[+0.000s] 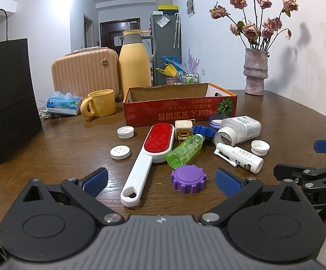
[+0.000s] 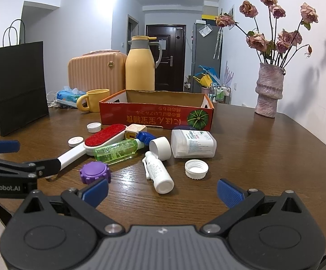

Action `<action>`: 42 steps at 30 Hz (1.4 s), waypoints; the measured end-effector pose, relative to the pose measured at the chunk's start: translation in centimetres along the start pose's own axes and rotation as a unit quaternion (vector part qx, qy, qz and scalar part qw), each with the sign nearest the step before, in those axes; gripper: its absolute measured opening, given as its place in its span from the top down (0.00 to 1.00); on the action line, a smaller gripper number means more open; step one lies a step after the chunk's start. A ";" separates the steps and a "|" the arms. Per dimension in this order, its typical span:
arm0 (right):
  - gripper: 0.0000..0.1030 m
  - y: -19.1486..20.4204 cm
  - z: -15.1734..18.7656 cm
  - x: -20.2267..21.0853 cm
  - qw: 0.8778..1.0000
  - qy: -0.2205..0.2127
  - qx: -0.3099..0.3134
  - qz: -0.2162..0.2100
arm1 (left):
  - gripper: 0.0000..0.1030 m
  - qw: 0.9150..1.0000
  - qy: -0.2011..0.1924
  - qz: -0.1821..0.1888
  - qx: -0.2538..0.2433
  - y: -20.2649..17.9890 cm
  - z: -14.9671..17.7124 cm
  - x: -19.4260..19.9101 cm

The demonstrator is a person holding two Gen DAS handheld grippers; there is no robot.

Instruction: Organize rigid objects

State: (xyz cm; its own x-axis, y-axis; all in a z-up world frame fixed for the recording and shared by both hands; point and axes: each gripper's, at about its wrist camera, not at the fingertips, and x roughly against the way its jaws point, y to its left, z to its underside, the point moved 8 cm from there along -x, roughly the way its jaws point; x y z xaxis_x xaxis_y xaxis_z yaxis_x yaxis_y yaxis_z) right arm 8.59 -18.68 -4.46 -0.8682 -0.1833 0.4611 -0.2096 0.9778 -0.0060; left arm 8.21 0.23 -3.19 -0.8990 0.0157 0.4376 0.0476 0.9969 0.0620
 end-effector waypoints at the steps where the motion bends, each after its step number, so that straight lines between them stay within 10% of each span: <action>1: 0.00 0.1 0.0 -0.1 1.000 0.002 0.000 -0.001 | 0.00 1.000 0.001 0.000 0.000 0.0 0.0 -0.2; 21: 0.06 -0.5 -0.9 -5.1 0.999 0.036 0.003 -0.010 | 0.00 0.999 0.034 -0.005 0.013 1.7 -1.0 -5.6; 42: 0.59 0.7 -0.8 -13.1 0.992 0.112 0.027 -0.055 | 0.00 0.997 0.071 -0.007 0.014 4.0 -1.5 -10.3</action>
State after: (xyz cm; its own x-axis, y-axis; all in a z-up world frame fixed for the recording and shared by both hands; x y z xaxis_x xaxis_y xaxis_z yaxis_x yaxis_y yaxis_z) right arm 20.15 -15.53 -9.81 -0.7182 -0.2558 0.6471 -0.3270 0.9450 0.0106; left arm 18.31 3.91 -6.11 -0.8291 -0.0074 0.5590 0.0211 0.9988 0.0444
